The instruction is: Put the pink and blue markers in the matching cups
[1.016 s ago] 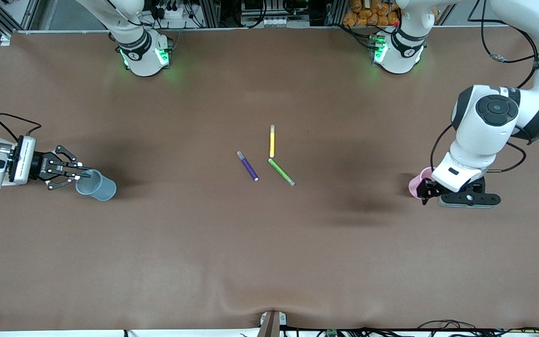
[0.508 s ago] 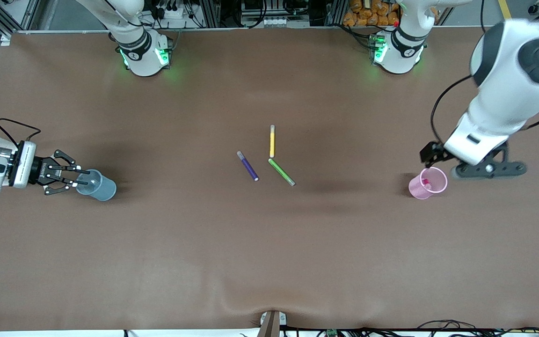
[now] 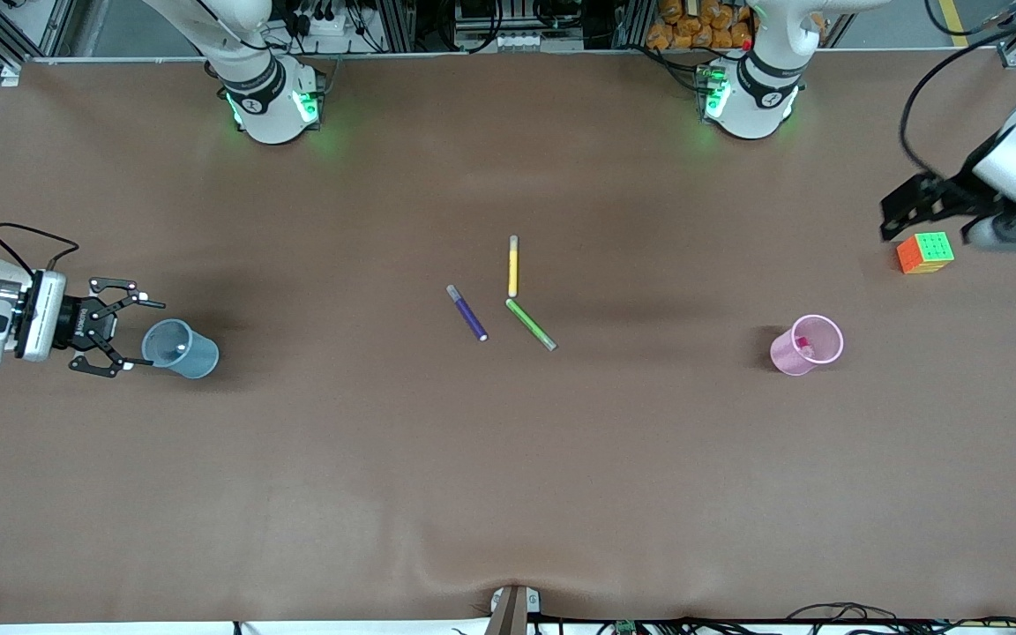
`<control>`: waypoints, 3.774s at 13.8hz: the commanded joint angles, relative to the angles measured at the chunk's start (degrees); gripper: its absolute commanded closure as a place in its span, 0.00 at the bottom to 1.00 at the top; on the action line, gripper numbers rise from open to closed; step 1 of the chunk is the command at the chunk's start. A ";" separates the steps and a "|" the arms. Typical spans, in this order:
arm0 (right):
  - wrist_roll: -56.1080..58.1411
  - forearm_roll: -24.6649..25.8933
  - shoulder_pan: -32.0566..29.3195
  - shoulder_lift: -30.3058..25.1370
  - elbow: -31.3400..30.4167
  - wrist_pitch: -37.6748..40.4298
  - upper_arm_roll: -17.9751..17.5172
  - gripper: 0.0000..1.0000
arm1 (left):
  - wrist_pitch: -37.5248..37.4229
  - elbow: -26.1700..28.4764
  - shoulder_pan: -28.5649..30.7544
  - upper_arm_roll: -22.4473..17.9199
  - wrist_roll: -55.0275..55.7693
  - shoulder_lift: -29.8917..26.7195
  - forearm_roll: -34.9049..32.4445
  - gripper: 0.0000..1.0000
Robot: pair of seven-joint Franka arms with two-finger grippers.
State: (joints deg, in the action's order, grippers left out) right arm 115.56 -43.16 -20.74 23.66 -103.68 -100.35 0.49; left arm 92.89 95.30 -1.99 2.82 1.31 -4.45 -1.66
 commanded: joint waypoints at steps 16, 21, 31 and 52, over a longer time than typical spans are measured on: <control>-57.43 23.19 8.70 -17.68 1.29 9.03 -0.58 0.00 | -5.79 -7.15 -1.26 -1.68 -2.01 1.81 0.78 0.00; -69.74 26.89 9.66 -21.72 1.03 9.56 -0.67 0.00 | -5.79 -7.24 -0.91 -1.94 -2.10 1.90 0.61 0.00; -97.70 31.89 14.85 -25.07 1.55 8.50 -2.69 0.00 | -5.79 -7.76 -0.21 -1.94 -2.89 2.95 0.96 0.00; -116.80 36.48 21.88 -27.26 11.93 17.21 7.15 0.00 | -5.87 -7.42 -0.55 -1.85 -2.19 3.74 1.31 0.00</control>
State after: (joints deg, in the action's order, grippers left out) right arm -2.57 -5.11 1.52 -3.66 -91.14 -81.95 7.26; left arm 88.18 89.10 -2.59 0.88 -1.02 -1.22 -1.48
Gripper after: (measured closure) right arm 0.000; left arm 0.000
